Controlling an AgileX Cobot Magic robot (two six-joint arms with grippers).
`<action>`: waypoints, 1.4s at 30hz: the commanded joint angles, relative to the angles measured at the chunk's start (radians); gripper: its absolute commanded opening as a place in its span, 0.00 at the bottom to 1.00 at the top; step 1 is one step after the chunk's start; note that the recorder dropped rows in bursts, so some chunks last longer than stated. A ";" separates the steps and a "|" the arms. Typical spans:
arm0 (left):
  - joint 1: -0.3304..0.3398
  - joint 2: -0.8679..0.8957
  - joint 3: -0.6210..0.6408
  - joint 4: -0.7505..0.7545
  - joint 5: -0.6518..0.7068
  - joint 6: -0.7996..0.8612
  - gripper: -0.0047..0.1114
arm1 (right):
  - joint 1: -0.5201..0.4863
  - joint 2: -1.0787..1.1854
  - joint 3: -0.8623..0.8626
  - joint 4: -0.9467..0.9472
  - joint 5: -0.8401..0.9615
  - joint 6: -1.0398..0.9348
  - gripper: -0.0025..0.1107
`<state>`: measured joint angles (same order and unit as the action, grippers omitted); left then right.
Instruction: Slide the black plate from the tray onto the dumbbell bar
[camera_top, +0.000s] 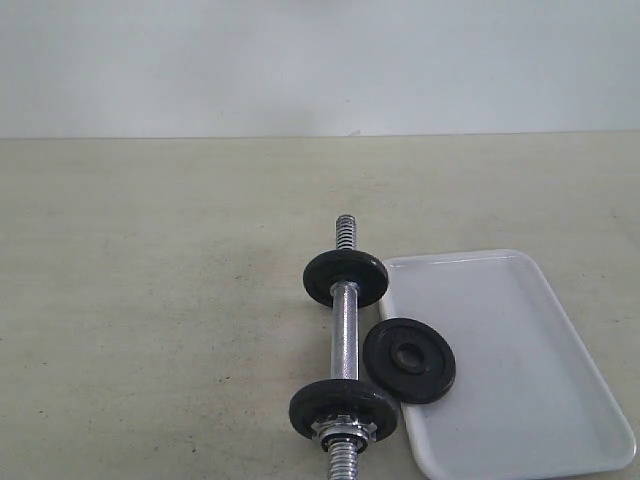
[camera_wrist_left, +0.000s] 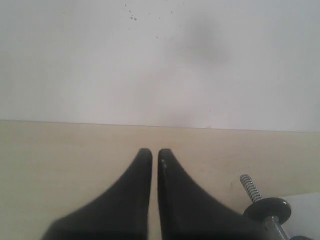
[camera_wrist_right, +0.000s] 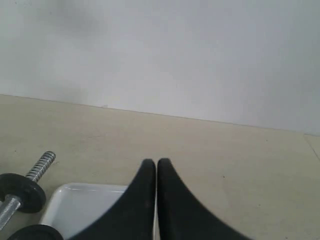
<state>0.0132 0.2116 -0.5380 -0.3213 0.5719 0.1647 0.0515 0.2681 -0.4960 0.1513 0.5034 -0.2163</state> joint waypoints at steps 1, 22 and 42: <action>0.001 0.012 -0.004 -0.012 0.060 0.090 0.08 | 0.002 0.015 -0.006 -0.003 -0.003 -0.004 0.02; 0.001 0.366 -0.004 -0.457 0.259 0.599 0.08 | 0.105 0.652 -0.236 0.260 0.293 -0.312 0.02; -0.114 0.691 -0.004 -0.762 0.182 0.909 0.08 | 0.274 0.649 -0.236 0.271 0.286 -0.397 0.02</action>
<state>-0.0548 0.8664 -0.5380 -1.0483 0.8177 1.0554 0.2993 0.9203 -0.7240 0.4202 0.7895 -0.5927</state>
